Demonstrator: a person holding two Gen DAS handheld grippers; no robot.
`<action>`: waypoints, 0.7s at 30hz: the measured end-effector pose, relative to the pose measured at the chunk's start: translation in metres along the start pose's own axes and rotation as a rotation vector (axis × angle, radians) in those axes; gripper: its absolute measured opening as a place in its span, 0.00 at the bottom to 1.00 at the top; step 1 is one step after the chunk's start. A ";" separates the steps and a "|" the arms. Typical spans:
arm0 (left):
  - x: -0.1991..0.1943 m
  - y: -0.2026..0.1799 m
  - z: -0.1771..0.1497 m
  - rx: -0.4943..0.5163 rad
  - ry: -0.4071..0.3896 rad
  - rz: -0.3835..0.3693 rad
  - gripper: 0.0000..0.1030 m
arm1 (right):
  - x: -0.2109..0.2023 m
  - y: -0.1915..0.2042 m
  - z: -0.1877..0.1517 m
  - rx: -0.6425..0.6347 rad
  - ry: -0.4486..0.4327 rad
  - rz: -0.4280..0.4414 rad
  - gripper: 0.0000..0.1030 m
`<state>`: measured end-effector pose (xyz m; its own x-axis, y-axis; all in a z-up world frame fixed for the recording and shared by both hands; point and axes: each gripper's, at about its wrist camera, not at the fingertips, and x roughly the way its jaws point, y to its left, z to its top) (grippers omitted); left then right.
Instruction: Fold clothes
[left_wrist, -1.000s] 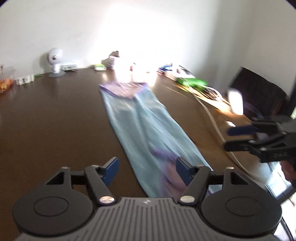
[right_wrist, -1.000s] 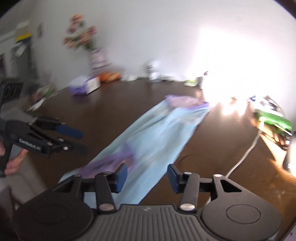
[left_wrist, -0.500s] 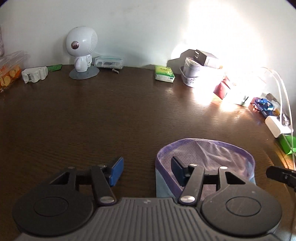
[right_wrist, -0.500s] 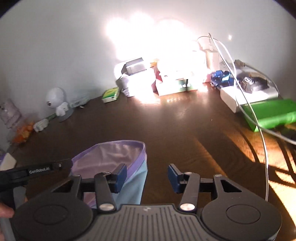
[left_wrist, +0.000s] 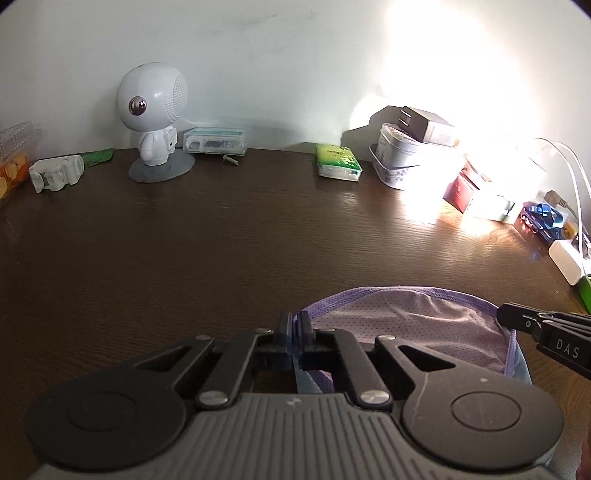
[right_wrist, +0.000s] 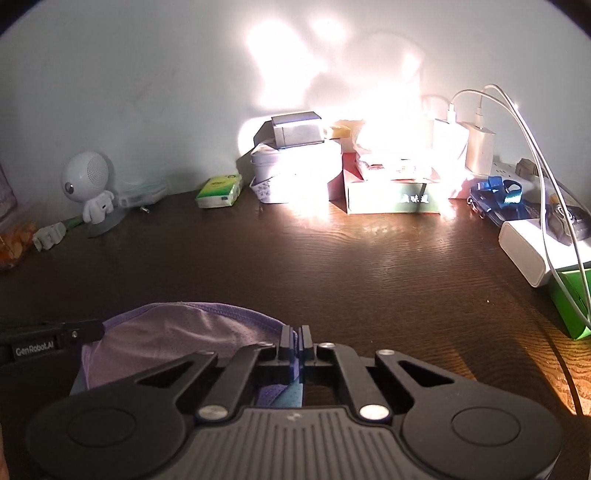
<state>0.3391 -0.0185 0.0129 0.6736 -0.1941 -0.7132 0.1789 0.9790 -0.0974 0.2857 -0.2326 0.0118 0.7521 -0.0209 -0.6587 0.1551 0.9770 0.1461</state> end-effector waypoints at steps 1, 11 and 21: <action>0.002 0.001 0.002 -0.003 -0.002 0.001 0.03 | 0.003 0.000 0.003 -0.006 -0.003 -0.009 0.01; -0.098 -0.008 0.030 0.039 -0.209 -0.039 0.49 | -0.048 -0.003 0.033 0.007 -0.141 0.006 0.14; -0.261 -0.018 -0.076 0.347 -0.249 -0.214 0.82 | -0.248 0.026 -0.001 -0.295 -0.285 0.126 0.53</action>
<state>0.1054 0.0191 0.1481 0.7392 -0.4394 -0.5104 0.5327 0.8451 0.0441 0.1025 -0.2014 0.1777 0.9069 0.0847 -0.4128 -0.1076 0.9937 -0.0326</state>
